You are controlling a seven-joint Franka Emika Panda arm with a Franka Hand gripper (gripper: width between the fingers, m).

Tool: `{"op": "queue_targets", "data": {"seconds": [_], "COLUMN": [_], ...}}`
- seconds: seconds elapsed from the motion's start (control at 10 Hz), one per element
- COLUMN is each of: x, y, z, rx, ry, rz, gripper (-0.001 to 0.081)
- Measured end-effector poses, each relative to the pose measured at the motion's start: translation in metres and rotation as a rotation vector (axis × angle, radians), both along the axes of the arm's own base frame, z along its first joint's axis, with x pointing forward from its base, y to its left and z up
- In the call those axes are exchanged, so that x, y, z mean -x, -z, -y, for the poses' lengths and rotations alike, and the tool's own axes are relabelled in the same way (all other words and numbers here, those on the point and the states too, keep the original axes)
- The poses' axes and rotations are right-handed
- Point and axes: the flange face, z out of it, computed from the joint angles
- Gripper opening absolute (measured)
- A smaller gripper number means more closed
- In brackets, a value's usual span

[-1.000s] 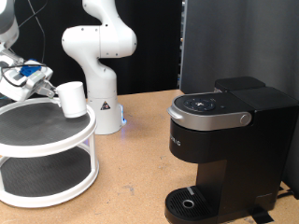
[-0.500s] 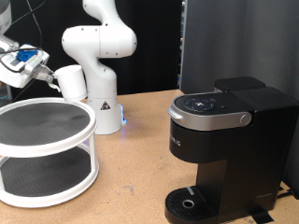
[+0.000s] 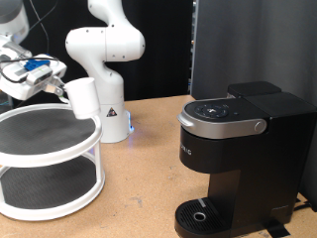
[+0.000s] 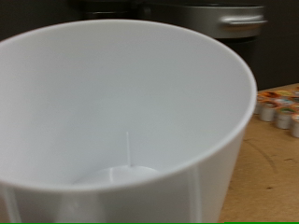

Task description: Make a cup of coffee with the keurig machine

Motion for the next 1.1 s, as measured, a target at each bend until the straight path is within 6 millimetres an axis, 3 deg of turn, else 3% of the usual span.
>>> {"op": "queue_targets", "data": {"seconds": [0.3, 0.7, 1.1], "x": [-0.033, -0.042, -0.076], "y": [-0.006, -0.009, -0.022], "z": [-0.035, -0.042, -0.066], "rx": [0.042, 0.063, 0.080], "ry": [0.069, 0.068, 0.129], "rz": [-0.043, -0.059, -0.080], "gripper": [0.0068, 0.0068, 0.0068]}}
